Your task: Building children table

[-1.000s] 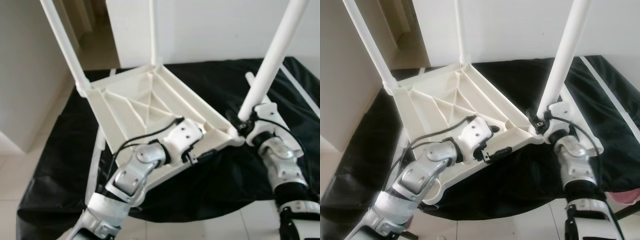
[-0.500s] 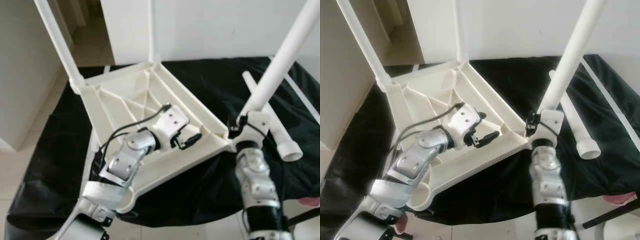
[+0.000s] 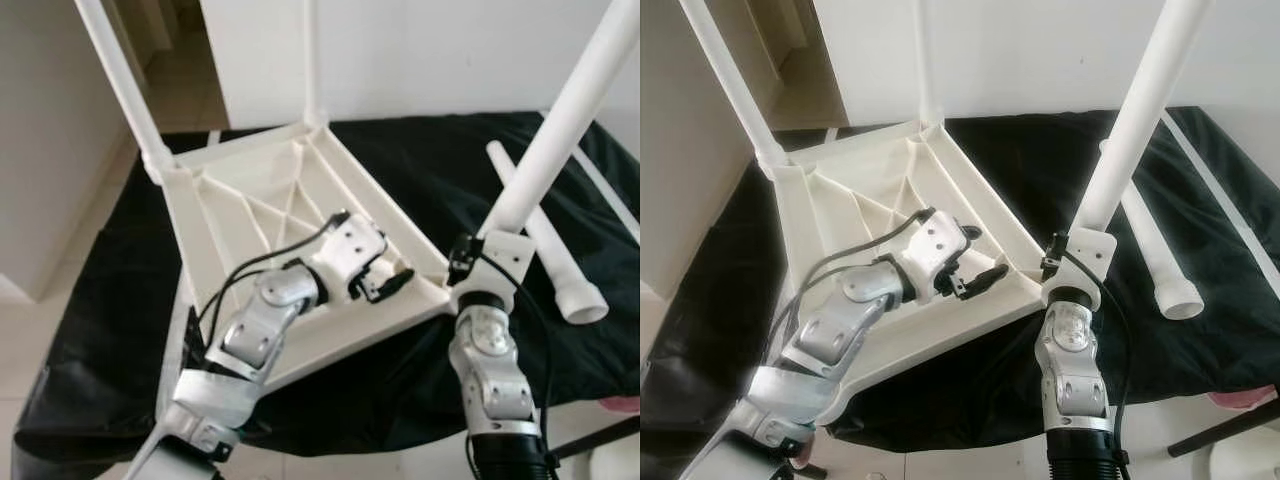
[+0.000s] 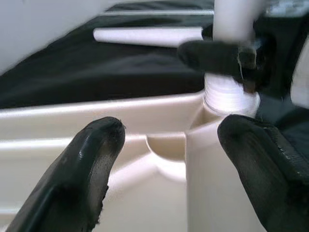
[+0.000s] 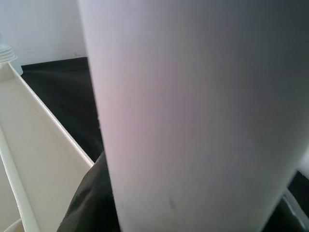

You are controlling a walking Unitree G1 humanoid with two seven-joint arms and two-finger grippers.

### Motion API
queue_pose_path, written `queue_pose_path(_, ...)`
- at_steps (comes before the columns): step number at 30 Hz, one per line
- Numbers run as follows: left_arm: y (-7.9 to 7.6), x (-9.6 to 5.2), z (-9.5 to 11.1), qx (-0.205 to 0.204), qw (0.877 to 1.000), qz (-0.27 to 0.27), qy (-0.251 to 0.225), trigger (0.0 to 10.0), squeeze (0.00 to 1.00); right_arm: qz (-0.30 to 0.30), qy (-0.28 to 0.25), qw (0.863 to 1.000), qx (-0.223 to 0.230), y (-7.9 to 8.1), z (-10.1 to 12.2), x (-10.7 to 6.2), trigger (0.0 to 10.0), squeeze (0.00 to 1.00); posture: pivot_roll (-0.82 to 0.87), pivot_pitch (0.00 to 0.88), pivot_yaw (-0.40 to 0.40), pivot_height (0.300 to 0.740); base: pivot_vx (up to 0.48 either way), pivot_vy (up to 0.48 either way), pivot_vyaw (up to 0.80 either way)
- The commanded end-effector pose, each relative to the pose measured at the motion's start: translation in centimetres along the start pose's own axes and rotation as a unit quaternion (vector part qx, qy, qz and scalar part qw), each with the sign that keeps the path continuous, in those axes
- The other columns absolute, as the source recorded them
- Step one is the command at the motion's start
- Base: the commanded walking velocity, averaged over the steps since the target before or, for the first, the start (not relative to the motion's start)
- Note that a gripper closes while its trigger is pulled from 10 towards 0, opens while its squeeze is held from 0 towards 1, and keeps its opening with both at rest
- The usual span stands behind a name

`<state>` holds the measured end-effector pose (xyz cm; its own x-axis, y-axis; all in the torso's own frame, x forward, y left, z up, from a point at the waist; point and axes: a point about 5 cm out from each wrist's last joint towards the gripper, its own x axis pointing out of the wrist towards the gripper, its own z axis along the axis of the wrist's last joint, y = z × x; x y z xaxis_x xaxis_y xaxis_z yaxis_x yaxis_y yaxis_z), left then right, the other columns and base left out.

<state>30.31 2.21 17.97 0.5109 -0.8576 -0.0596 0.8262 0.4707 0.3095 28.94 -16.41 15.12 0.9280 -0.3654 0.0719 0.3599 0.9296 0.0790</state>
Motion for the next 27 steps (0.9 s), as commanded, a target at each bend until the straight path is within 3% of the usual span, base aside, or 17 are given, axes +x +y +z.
queue_pose_path(1, -0.2, -0.4, -0.5, 0.005, 1.0, 0.024, 0.009, 10.0, 0.0, -0.003, 0.059, 0.998, 0.006, -0.5, -2.2, -0.8, 10.0, 0.0, -0.09, 0.032, 0.056, 0.74, 0.0, 0.0, 0.0)
queue_pose_path(2, -0.5, -0.6, -0.7, 0.0, 1.0, 0.023, 0.011, 10.0, 0.0, 0.037, 0.044, 0.998, 0.031, -0.2, -1.7, -0.6, 10.0, 1.0, -0.09, 0.028, 0.058, 0.74, 0.0, 0.0, 0.0)
queue_pose_path(3, -0.5, -0.6, -0.7, 0.0, 1.0, 0.023, 0.011, 10.0, 0.0, 0.037, 0.044, 0.998, 0.031, -0.2, -1.7, -0.6, 10.0, 1.0, -0.09, 0.028, 0.058, 0.74, 0.0, 0.0, 0.0)
queue_pose_path(6, -1.1, -0.7, -0.7, -0.009, 1.0, 0.022, 0.01, 10.0, 0.0, 0.121, 0.012, 0.99, 0.068, -0.3, -0.3, 0.2, 10.0, 1.0, -0.09, 0.024, 0.06, 0.74, 0.0, 0.0, 0.0)
queue_pose_path(9, -1.1, -0.7, -0.6, -0.01, 1.0, 0.021, 0.008, 10.0, 0.0, 0.125, 0.003, 0.99, 0.066, -0.8, 0.1, 0.6, 10.0, 1.0, -0.08, 0.019, 0.06, 0.74, 0.0, 0.0, 0.0)
queue_pose_path(10, -1.3, -0.5, -0.4, -0.01, 1.0, 0.018, 0.005, 10.0, 0.0, 0.148, -0.007, 0.987, 0.057, -1.3, 0.5, 1.1, 10.0, 0.89, -0.08, 0.015, 0.061, 0.74, 0.0, 0.0, 0.0)
queue_pose_path(11, -1.4, -0.5, -0.4, -0.009, 1.0, 0.016, 0.003, 10.0, 0.0, 0.162, -0.012, 0.985, 0.05, -1.7, 0.7, 1.4, 10.0, 0.89, -0.08, 0.015, 0.062, 0.74, 0.0, 0.0, 0.0)
queue_pose_path(12, -1.4, -0.4, -0.3, -0.009, 1.0, 0.014, 0.002, 10.0, 0.0, 0.177, -0.017, 0.983, 0.044, -1.9, 0.9, 1.7, 10.0, 0.02, -0.08, 0.013, 0.064, 0.74, 0.0, 0.0, 0.0)
queue_pose_path(18, -2.0, -0.2, -0.2, -0.006, 1.0, 0.002, 0.001, 10.0, 0.0, 0.291, -0.018, 0.956, -0.013, -2.8, 1.1, 2.7, 10.0, 0.0, -0.08, 0.005, 0.071, 0.74, 0.0, 0.0, 0.0)
queue_pose_path(21, -2.3, -0.1, 0.0, -0.006, 1.0, 0.0, 0.001, 10.0, 0.0, 0.387, -0.013, 0.921, -0.043, -2.6, 0.5, 2.4, 10.0, 0.0, -0.09, 0.001, 0.071, 0.74, 0.0, 0.0, 0.0)
queue_pose_path(22, -2.3, -0.1, 0.0, -0.006, 1.0, 0.0, 0.001, 10.0, 0.0, 0.387, -0.013, 0.921, -0.043, -2.6, 0.5, 2.4, 10.0, 0.0, -0.09, 0.001, 0.071, 0.74, 0.0, 0.0, 0.0)
queue_pose_path(23, -2.2, 0.0, 0.0, -0.005, 1.0, 0.005, 0.003, 10.0, 0.0, 0.417, -0.003, 0.907, -0.062, -2.7, 0.0, 2.4, 10.0, 0.0, -0.09, 0.001, 0.072, 0.74, 0.0, 0.0, 0.0)
queue_pose_path(27, -2.4, 0.3, 0.2, -0.003, 1.0, 0.007, 0.003, 10.0, 0.0, 0.445, 0.008, 0.892, -0.083, -3.1, -0.5, 2.9, 10.0, 0.0, -0.08, 0.004, 0.066, 0.74, 0.0, 0.0, 0.0)
